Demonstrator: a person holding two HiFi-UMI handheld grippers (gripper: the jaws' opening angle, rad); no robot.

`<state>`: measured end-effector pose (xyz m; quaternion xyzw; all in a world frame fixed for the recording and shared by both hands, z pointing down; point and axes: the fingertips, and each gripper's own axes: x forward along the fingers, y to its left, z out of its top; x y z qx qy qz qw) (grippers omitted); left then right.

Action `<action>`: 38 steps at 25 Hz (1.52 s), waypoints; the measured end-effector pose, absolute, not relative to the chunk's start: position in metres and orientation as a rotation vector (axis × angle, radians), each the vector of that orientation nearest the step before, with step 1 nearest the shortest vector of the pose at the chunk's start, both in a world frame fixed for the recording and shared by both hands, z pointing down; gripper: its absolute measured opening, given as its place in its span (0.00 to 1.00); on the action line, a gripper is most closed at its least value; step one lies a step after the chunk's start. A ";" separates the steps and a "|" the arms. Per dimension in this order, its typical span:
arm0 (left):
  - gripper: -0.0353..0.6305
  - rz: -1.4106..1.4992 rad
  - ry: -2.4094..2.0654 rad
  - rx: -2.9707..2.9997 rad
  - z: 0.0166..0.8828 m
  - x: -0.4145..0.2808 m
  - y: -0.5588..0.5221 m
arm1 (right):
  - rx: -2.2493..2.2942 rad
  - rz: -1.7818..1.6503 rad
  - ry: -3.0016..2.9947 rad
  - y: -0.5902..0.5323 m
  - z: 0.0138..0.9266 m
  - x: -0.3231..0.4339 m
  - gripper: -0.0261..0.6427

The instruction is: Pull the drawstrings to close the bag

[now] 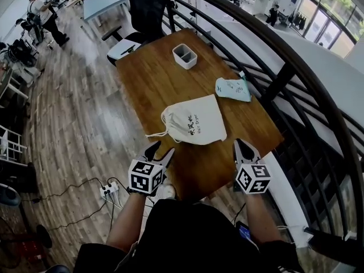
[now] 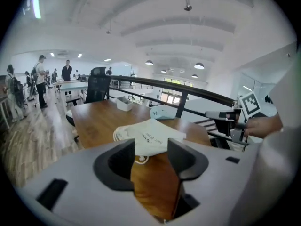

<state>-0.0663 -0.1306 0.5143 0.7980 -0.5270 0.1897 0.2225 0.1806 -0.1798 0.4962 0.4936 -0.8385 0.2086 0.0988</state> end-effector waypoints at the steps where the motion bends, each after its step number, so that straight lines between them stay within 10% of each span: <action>1: 0.36 0.498 -1.477 2.219 0.507 -0.069 -0.134 | 1.481 0.604 -2.488 -0.179 0.489 0.181 0.04; 8: 0.11 0.397 -1.550 2.378 0.452 -0.089 -0.149 | 1.628 0.544 -2.562 -0.168 0.435 0.172 0.03; 38: 0.07 0.154 -1.563 2.512 0.408 -0.148 -0.161 | 1.784 0.359 -2.513 -0.154 0.404 0.148 0.03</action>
